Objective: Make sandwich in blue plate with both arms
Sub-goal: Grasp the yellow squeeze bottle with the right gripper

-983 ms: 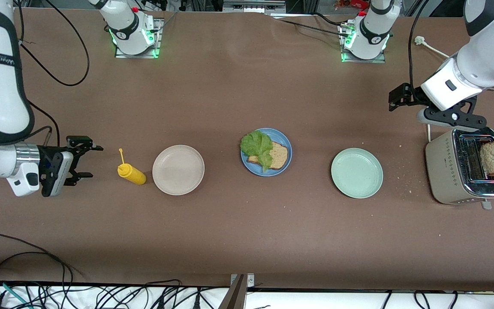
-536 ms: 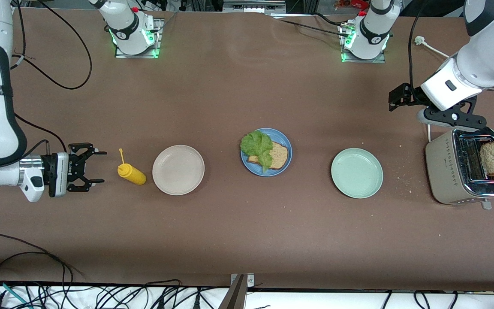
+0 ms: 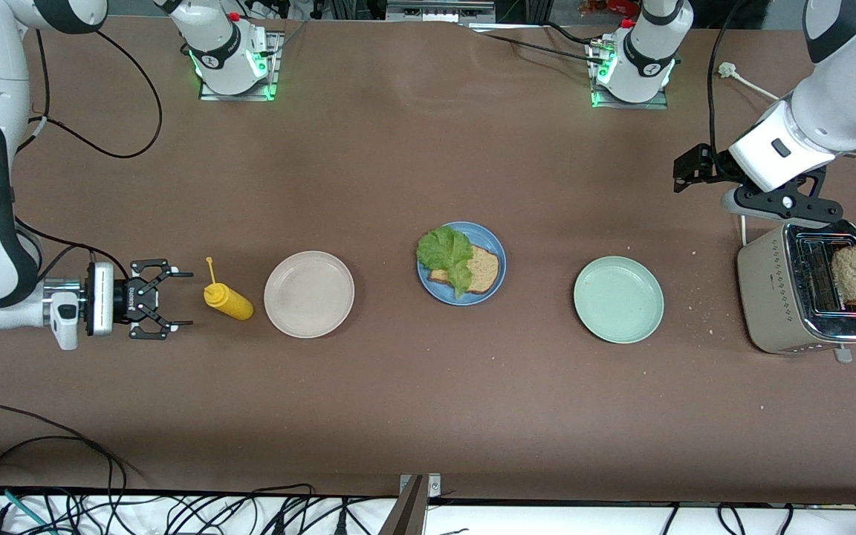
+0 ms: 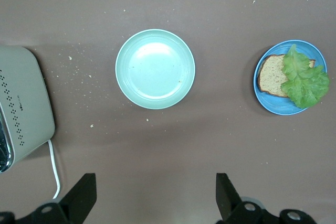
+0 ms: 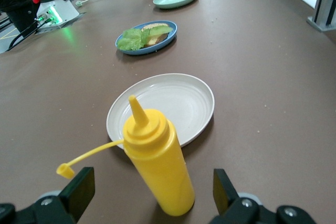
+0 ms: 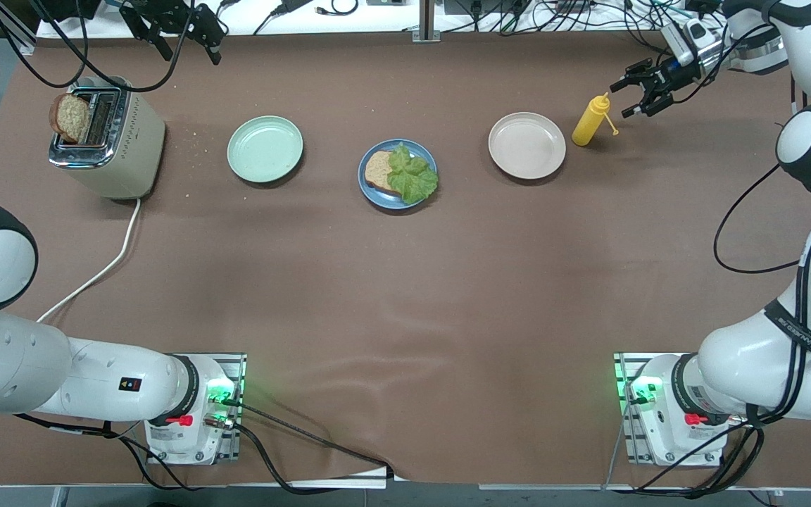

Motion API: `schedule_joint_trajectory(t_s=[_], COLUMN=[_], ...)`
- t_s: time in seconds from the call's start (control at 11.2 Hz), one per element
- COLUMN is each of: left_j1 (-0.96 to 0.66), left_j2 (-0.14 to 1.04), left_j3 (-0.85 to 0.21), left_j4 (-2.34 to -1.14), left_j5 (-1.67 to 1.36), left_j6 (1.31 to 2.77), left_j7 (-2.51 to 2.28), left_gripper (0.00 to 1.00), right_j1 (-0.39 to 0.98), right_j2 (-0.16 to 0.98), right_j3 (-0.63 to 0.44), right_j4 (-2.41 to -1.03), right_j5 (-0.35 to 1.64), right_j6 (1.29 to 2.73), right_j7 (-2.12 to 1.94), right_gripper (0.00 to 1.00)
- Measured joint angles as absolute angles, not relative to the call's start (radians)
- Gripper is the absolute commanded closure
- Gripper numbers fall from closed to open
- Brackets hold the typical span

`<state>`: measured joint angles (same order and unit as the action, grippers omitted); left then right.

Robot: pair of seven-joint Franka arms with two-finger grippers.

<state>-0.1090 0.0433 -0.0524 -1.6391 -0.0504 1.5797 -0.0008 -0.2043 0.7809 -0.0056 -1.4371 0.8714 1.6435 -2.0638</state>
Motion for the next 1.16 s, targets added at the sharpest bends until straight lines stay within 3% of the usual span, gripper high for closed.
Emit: schedule_joint_trajectory(t_s=[0.71,0.8,1.07,1.16], left_j1=[-0.109,-0.109,-0.109,-0.109], left_j2=[0.043,0.043,0.043,0.043], left_j3=[-0.052,-0.052,-0.052,-0.052], left_j4=[-1.639,-1.639,-1.639,-1.639], left_j5=[-0.050,-0.050,-0.050,-0.050], left_j6=[1.579,1.579,1.579,1.579], left_j7=[-0.001,-0.001,-0.001,-0.001], left_gripper=[0.00,0.00,0.00,0.00], right_j1=[-0.195,-0.189,-0.166,-0.160], right_j2=[0.927,0.940,0.957,0.956], right_j3=[-0.007,-0.007,-0.005,-0.005], right_j4=[-1.437,-1.437,-1.437,-1.436], right_j5=[1.042,1.055,1.079,1.083], right_j6=[1.647,1.655,1.687,1.693], right_j7=[-2.310,-2.327,-2.336,-2.335], right_gripper=[0.01,0.22,0.97,1.00])
